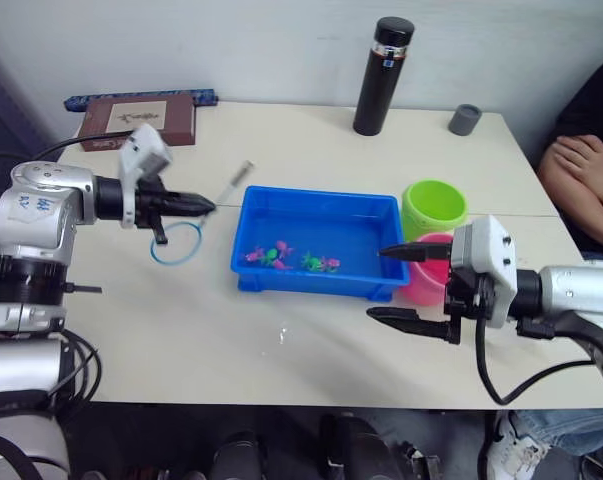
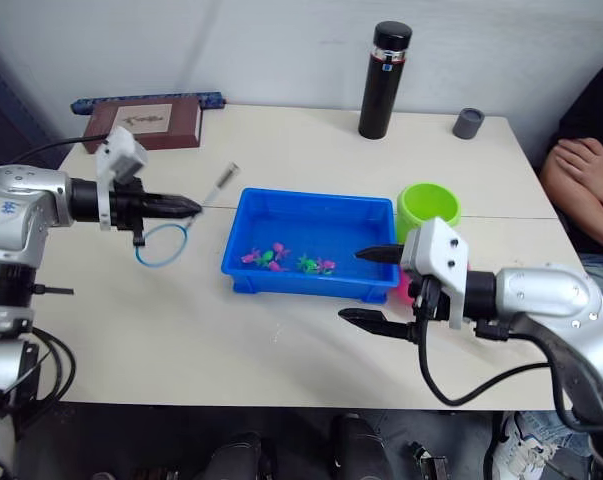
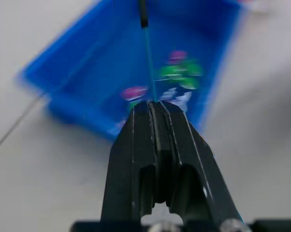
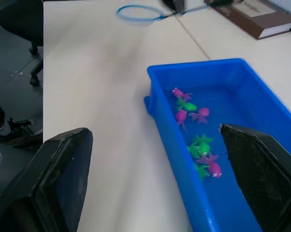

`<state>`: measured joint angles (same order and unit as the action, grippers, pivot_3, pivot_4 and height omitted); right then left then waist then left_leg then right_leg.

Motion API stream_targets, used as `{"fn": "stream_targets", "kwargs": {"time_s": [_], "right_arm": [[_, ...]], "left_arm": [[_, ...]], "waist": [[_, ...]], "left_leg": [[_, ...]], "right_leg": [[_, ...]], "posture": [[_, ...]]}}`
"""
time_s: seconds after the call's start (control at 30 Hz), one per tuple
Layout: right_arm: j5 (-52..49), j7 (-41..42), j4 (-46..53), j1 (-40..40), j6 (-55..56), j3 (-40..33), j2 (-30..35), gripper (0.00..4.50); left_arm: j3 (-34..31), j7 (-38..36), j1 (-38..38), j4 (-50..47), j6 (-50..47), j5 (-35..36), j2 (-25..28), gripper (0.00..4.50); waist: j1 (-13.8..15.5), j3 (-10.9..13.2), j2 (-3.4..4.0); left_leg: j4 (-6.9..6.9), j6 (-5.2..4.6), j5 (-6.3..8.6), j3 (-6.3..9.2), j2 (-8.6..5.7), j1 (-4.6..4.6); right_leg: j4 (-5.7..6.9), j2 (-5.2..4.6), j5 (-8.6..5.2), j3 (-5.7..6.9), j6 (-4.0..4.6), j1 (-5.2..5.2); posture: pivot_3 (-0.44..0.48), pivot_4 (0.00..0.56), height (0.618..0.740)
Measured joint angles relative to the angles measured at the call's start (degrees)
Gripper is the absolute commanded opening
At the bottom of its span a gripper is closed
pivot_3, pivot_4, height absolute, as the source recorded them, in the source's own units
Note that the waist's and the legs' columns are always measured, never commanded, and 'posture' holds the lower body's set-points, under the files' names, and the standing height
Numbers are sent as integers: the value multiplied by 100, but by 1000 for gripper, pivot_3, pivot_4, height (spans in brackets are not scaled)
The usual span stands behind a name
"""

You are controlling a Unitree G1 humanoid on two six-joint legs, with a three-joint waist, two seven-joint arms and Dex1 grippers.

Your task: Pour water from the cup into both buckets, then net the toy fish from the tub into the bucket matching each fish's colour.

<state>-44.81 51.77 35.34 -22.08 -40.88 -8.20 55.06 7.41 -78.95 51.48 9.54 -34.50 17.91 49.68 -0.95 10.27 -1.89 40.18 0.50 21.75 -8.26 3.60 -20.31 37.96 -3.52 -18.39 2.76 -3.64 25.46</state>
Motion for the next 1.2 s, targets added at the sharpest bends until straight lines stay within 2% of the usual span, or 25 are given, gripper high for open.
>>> {"fn": "stream_targets", "kwargs": {"time_s": [0.17,0.37,0.5,0.67,0.97,1.07,1.2], "right_arm": [[-187,198,-151,-805,-397,361,96,4500],[109,250,-247,-1243,-546,1130,-12,4500],[465,246,-380,-1289,-525,1586,-222,3328],[757,239,-364,-1353,-493,1904,-461,3328],[847,238,-294,-1455,-460,1926,-779,3328],[886,241,-295,-1490,-462,1925,-792,2574],[976,270,-297,-1490,-438,1925,-791,892]], "left_arm": [[576,-571,-46,-912,355,16,-255,30],[1003,-694,-20,-1027,755,-118,-685,30],[1123,-695,64,-1019,950,-239,-834,0],[1124,-694,228,-876,1018,-270,-979,0],[1132,-694,228,-730,1143,-390,-1072,0],[1132,-694,227,-706,1143,-412,-1082,0],[1132,-693,228,-702,1142,-435,-1094,0]], "waist": [[-49,5,10],[-52,5,10],[-46,6,12],[-51,6,12],[-52,6,12],[-48,6,12],[-48,6,12]], "left_leg": [[2,5,-8,0,5,10],[3,0,-8,7,4,6],[5,-4,-7,24,3,3],[8,-4,-6,33,3,1],[10,-4,-7,36,3,1],[10,-5,-7,38,3,0],[10,-5,-7,38,3,-1]], "right_leg": [[12,10,6,-14,12,-1],[7,4,7,-19,11,1],[5,2,8,-16,8,2],[6,2,9,-14,8,2],[9,1,9,-11,8,2],[8,1,8,-10,8,2],[8,1,9,-10,8,2]], "posture": [[0,150,740],[0,150,740],[0,150,740],[0,150,740],[0,150,740],[0,150,740],[0,150,740]]}}
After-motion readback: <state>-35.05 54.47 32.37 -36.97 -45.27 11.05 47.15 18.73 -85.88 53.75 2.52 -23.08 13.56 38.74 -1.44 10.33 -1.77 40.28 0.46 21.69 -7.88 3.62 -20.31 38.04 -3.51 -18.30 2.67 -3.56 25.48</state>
